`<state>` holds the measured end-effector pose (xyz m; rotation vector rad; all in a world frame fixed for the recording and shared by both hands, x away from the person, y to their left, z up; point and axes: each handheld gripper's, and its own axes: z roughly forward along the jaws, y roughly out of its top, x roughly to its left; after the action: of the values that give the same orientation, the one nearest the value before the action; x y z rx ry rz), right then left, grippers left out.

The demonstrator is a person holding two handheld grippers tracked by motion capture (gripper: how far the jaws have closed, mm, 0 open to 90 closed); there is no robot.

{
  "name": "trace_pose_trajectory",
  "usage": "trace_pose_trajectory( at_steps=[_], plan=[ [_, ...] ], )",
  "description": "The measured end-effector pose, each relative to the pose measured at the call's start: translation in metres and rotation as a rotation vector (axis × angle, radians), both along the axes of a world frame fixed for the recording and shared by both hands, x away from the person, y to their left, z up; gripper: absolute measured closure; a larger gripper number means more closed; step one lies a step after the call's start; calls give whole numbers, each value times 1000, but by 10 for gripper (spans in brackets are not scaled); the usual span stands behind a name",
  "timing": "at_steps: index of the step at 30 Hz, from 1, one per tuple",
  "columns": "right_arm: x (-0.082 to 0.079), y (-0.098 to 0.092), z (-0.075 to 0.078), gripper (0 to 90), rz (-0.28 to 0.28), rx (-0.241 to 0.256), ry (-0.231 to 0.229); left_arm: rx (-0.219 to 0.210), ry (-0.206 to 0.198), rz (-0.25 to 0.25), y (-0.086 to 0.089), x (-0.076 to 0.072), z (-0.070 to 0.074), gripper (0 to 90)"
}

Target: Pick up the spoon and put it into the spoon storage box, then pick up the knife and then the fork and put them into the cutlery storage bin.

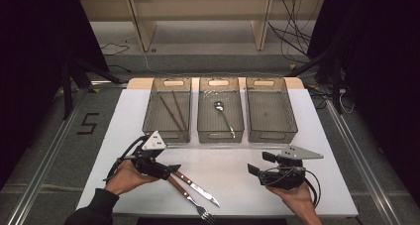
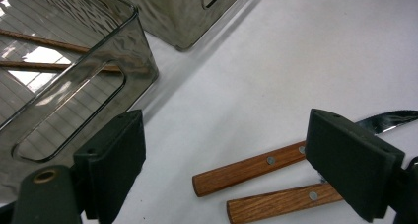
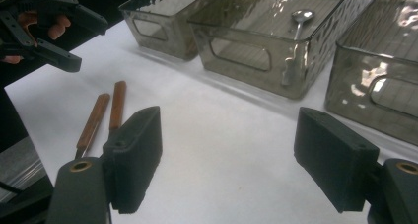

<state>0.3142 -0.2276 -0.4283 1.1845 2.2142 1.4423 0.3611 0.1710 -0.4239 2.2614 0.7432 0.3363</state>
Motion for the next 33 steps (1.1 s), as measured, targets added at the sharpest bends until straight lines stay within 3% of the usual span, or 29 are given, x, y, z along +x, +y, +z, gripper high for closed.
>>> trace_pose_trajectory(
  at_steps=[14, 24, 33],
  plan=[
    [-6, -1, -5, 250, -9, 10, 6, 55, 20, -23, -5, 8, 0, 153],
    [-4, -1, -7, 239, 2, 2, 17, 161, 23, -81, -19, 19, 4, 154],
    [-4, 1, -7, 239, 16, -4, 20, 286, 32, -195, -38, 19, 4, 158]
  ],
)
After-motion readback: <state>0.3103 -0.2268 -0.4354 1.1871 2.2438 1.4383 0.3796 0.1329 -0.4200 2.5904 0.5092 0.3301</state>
